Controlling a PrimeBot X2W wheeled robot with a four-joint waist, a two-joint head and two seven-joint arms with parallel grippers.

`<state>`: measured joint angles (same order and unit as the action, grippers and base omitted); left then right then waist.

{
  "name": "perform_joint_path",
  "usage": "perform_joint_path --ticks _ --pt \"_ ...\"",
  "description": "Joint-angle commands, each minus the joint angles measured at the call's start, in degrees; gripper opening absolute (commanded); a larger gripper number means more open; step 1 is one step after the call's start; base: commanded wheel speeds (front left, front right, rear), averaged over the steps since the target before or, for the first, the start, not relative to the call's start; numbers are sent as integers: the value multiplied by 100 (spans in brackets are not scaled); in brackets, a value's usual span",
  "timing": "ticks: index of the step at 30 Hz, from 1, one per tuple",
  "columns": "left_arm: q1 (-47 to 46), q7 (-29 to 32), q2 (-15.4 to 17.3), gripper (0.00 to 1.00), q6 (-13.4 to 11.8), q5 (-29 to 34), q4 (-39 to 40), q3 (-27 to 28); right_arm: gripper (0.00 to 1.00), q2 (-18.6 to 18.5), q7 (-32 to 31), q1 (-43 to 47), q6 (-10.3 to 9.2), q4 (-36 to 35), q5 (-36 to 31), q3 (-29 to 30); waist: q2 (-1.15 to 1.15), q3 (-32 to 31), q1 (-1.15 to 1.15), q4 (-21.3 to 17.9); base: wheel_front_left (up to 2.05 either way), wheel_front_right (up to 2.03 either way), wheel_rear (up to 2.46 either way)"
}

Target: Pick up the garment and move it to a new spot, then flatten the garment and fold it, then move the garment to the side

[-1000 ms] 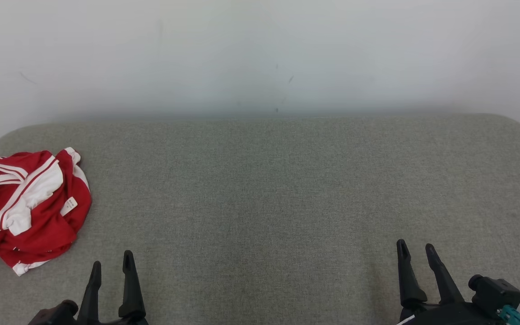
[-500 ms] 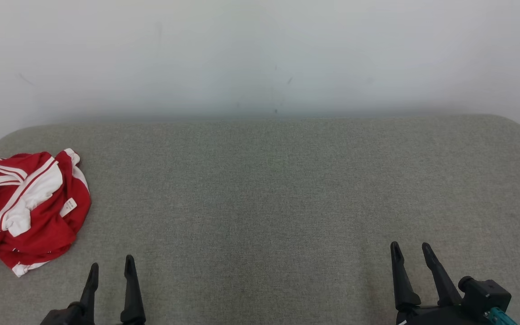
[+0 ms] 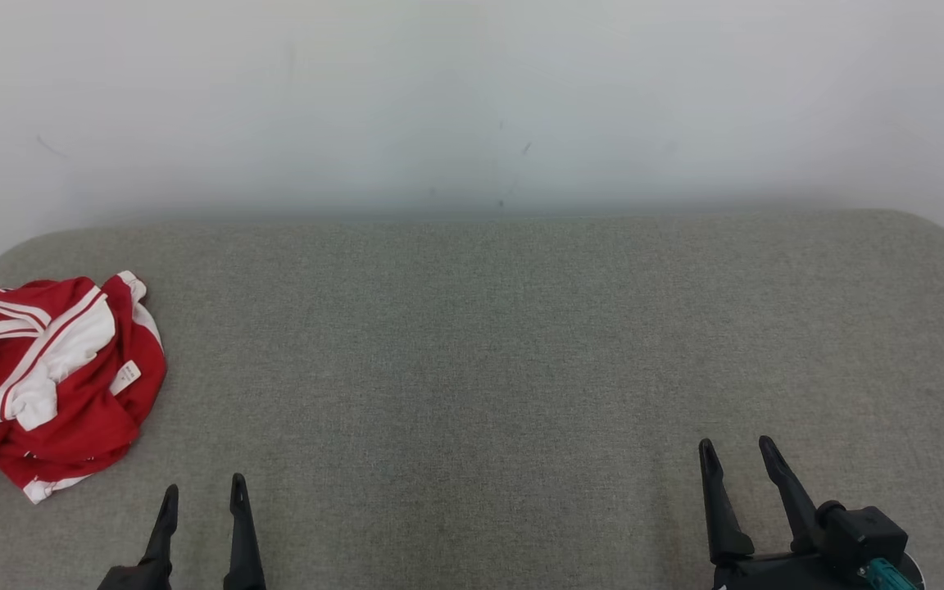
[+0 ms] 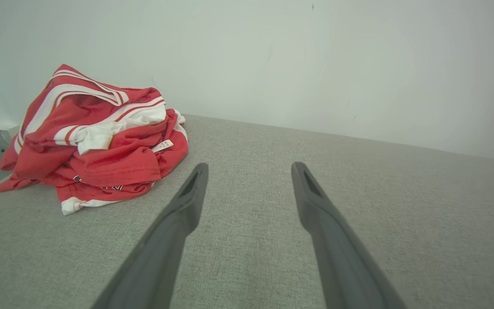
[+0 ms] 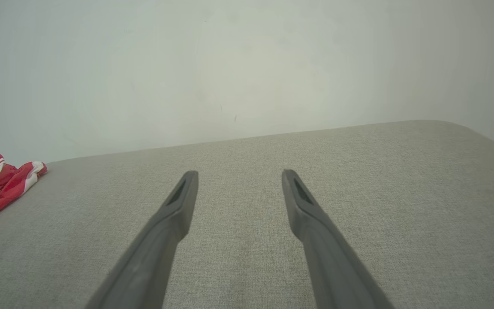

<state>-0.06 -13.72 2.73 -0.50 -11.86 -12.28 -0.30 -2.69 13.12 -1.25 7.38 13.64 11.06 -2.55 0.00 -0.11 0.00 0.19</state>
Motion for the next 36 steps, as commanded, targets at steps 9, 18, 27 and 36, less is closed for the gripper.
perform_joint_path --ticks 9,18,27,36 --pt "-13 -115 24 100 -28 407 -78 33 100 -30 147 -97 20 55 -376 -51 0 -32 0 -4 0 0 0" --pt "2 -147 25 100 -5 584 -97 80 100 -31 211 -80 21 152 -519 -21 0 -67 0 -1 0 0 0" --pt "54 -147 24 100 41 521 -106 147 100 -29 212 -51 21 218 -398 73 0 -108 0 -14 0 0 0" --pt "83 -146 25 100 125 586 -123 137 100 -29 212 -22 21 258 -302 132 0 -122 0 -27 0 0 0"
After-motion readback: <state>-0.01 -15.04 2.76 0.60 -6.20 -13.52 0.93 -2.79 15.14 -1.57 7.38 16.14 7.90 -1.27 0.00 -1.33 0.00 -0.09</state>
